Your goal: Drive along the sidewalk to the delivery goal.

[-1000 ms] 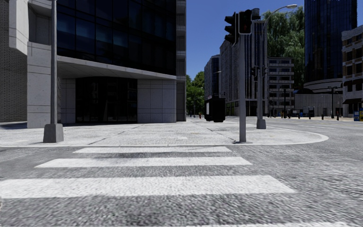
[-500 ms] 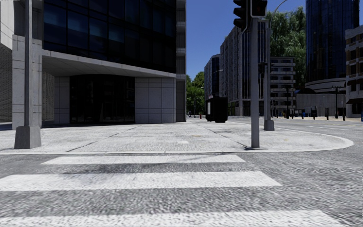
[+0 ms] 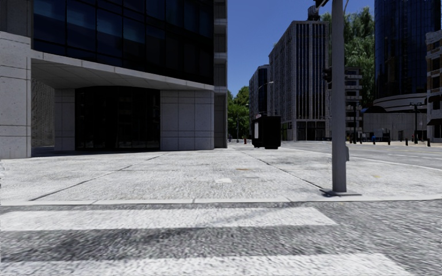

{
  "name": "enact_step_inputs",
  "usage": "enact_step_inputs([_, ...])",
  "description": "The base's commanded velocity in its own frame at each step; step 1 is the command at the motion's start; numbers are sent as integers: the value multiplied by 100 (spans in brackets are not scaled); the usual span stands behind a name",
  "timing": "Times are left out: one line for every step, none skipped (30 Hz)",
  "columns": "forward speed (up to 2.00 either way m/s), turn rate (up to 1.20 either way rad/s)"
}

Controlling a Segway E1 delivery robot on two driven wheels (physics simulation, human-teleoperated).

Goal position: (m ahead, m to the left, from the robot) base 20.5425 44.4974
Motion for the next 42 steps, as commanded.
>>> enact_step_inputs([200,0])
enact_step_inputs([200,0])
enact_step_inputs([200,0])
enact_step_inputs([200,0])
enact_step_inputs([200,0])
enact_step_inputs([200,0])
enact_step_inputs([200,0])
enact_step_inputs([200,0])
enact_step_inputs([200,0])
enact_step_inputs([200,0])
enact_step_inputs([200,0])
enact_step_inputs([200,0])
enact_step_inputs([200,0])
enact_step_inputs([200,8])
enact_step_inputs([200,58])
enact_step_inputs([200,80])
enact_step_inputs([200,120])
enact_step_inputs([200,120])
enact_step_inputs([200,120])
enact_step_inputs([200,120])
enact_step_inputs([200,86])
enact_step_inputs([200,29])
enact_step_inputs([200,17])
enact_step_inputs([200,9])
enact_step_inputs([200,5])
enact_step_inputs([200,2])
enact_step_inputs([200,0])
enact_step_inputs([200,0])
enact_step_inputs([200,0])
enact_step_inputs([200,0])
enact_step_inputs([200,0])
enact_step_inputs([200,0])
enact_step_inputs([200,0])
enact_step_inputs([200,0])
enact_step_inputs([200,0])
enact_step_inputs([200,0])
enact_step_inputs([200,0])
enact_step_inputs([200,0])
enact_step_inputs([200,0])
enact_step_inputs([200,0])
enact_step_inputs([200,0])
enact_step_inputs([200,0])
